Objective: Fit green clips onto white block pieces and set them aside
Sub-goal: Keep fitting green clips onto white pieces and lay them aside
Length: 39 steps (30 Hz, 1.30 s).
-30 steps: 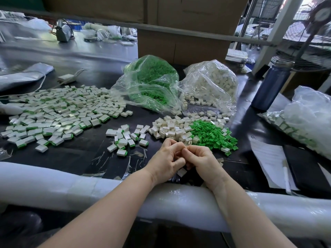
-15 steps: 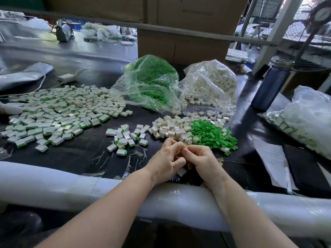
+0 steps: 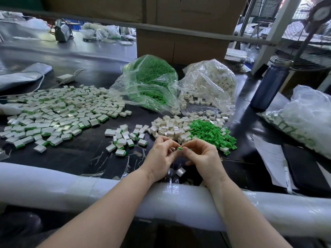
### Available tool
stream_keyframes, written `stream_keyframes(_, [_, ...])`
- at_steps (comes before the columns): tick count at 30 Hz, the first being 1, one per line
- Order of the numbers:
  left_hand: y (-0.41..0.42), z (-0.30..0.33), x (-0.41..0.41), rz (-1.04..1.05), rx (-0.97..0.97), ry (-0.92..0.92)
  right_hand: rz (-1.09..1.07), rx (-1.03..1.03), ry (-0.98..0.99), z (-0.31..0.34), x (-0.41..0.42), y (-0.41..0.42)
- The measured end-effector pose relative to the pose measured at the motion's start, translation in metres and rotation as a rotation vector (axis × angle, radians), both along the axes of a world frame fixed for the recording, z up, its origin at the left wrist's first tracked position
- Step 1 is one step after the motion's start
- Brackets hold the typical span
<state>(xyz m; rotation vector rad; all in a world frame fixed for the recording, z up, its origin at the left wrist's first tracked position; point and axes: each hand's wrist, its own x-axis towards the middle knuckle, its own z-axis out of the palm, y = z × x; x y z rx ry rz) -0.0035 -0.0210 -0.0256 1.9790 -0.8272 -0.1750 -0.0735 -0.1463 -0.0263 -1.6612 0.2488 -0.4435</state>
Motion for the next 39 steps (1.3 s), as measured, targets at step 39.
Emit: stream_keyframes(39, [0.003, -0.004, 0.001, 0.424, 0.243, -0.315, -0.453, -0.599, 0.325, -0.003, 0.004, -0.008])
